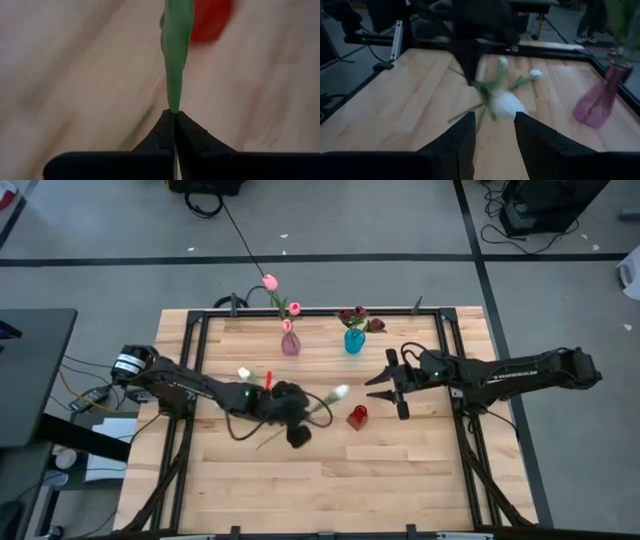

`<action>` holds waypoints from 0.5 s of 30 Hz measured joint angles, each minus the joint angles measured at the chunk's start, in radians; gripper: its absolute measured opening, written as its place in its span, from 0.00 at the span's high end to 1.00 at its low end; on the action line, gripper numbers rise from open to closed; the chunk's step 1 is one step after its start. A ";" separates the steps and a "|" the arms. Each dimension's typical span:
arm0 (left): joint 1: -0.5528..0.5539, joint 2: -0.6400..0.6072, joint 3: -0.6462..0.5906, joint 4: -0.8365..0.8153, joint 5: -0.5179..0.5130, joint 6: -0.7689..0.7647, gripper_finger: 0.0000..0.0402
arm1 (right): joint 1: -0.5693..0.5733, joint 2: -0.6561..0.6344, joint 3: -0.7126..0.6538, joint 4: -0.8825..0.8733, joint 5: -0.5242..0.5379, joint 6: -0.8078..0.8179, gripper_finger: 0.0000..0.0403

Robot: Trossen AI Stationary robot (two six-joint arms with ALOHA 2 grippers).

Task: Sort flowers into vase by color
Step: Put the top white tulip into the red vase

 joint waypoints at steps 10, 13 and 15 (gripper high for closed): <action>-0.009 0.116 0.000 0.921 -0.148 0.670 0.98 | -0.071 -0.125 0.000 -0.147 0.097 0.058 0.63; 0.011 0.177 0.000 1.148 -0.147 0.782 0.98 | -0.083 -0.130 0.000 -0.157 0.097 0.058 0.63; 0.029 0.219 0.000 1.274 -0.122 0.825 0.98 | -0.086 -0.130 0.000 -0.158 0.097 0.058 0.63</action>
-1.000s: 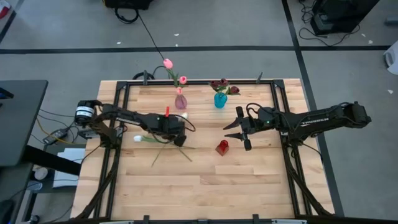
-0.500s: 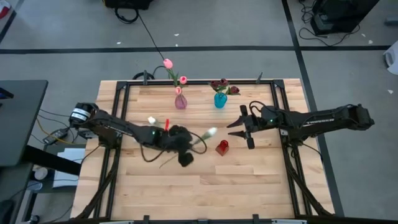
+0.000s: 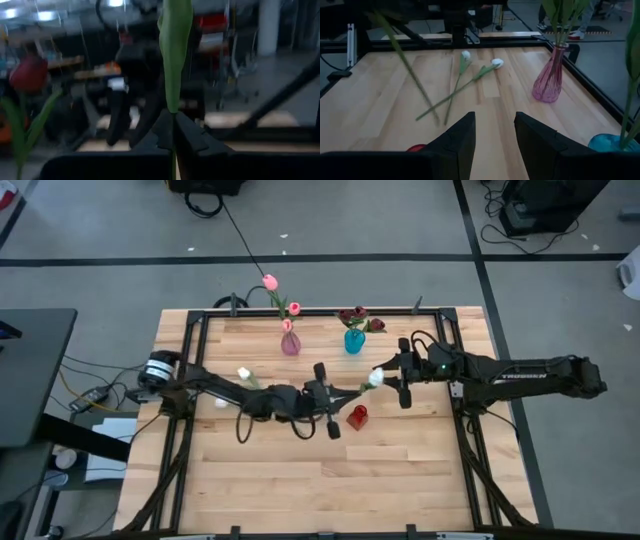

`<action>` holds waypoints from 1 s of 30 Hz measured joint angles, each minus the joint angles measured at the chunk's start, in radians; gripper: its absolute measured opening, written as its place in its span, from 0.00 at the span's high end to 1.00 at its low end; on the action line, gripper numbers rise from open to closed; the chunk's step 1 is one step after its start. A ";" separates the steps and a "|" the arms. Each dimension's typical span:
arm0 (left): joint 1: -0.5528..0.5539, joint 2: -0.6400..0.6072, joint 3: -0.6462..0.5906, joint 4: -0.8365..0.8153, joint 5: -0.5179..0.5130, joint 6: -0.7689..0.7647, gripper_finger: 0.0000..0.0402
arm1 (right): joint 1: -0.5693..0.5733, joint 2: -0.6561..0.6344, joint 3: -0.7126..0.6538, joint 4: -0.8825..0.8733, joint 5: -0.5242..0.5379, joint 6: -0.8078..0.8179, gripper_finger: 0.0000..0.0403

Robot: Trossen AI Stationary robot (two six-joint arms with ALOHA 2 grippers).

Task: Sort flowers into vase by color
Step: Put the top white tulip into the red vase

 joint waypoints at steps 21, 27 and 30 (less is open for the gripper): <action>0.050 0.087 0.023 0.337 0.168 -0.064 0.99 | -0.002 0.009 0.000 0.004 -0.001 -0.011 0.63; 0.050 0.149 0.024 0.416 0.168 -0.070 0.99 | -0.002 0.009 0.000 0.012 -0.001 -0.011 0.63; 0.050 0.181 0.024 0.428 0.167 -0.092 0.99 | -0.002 0.009 0.000 0.011 -0.001 -0.011 0.63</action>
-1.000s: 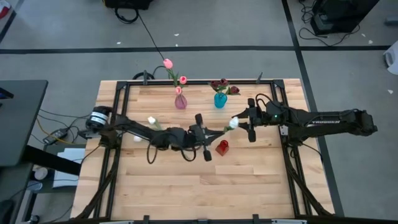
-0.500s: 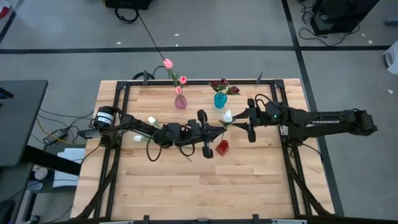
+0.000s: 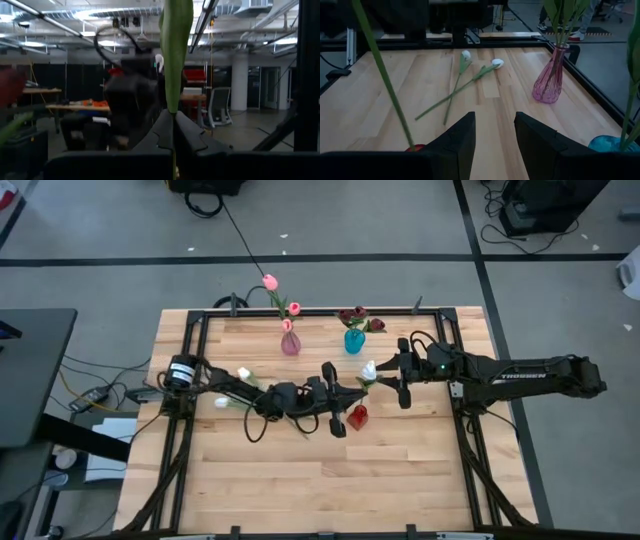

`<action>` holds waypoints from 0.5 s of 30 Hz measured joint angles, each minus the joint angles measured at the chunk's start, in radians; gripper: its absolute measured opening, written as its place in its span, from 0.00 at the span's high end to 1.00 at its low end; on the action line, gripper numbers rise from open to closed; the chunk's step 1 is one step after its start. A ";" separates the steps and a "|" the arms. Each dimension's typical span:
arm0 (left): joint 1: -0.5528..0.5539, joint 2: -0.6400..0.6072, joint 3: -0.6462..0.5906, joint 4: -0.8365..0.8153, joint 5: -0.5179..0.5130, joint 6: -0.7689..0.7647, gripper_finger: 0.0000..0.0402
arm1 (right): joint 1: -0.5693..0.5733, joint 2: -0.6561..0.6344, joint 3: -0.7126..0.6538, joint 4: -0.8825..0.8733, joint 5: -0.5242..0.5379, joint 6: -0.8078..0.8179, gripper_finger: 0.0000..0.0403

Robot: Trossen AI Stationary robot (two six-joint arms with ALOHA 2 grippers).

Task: Sort flowers into vase by color
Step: Put the top white tulip into the red vase

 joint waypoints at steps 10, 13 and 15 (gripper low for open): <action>0.000 0.045 -0.004 -0.107 -0.020 -0.080 0.81 | 0.000 0.000 0.000 0.000 -0.004 0.002 0.63; 0.000 0.038 -0.004 -0.160 -0.052 -0.068 0.67 | 0.001 0.000 0.000 0.000 -0.014 0.003 0.63; -0.001 0.030 -0.004 -0.209 -0.053 -0.048 0.60 | 0.001 0.000 0.000 -0.001 -0.024 0.003 0.63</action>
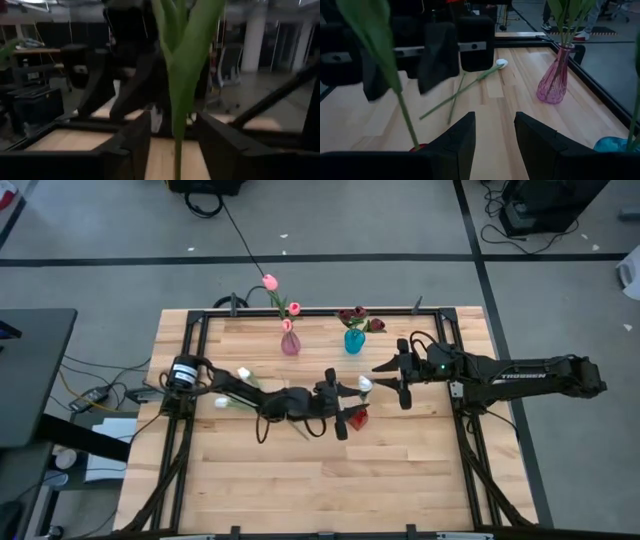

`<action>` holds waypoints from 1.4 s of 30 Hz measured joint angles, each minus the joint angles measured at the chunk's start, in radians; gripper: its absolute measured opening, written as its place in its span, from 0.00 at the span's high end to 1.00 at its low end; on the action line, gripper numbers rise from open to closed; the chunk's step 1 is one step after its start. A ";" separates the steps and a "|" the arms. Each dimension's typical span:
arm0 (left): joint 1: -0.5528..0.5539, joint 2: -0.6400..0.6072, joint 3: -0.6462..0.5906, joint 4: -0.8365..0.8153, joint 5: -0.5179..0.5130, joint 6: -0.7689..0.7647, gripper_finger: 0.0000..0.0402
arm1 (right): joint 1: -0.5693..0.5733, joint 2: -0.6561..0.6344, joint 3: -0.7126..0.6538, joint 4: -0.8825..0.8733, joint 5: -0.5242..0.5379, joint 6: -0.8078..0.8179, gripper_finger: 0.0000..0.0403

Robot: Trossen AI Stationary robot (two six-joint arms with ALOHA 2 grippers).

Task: Sort flowers into vase by color
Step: Put the top white tulip into the red vase, then put the bottom white tulip into the red vase

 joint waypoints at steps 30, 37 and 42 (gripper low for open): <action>-0.212 -0.515 0.000 -1.804 -0.217 -0.790 0.55 | 0.000 0.000 0.000 -0.005 -0.004 0.004 0.63; -0.209 -0.416 -0.001 -2.079 -0.125 -0.963 0.56 | 0.000 0.000 0.000 0.012 -0.004 0.004 0.63; -0.186 -0.330 -0.001 -2.163 -0.051 -0.854 0.60 | 0.000 0.000 0.000 0.016 -0.004 0.003 0.63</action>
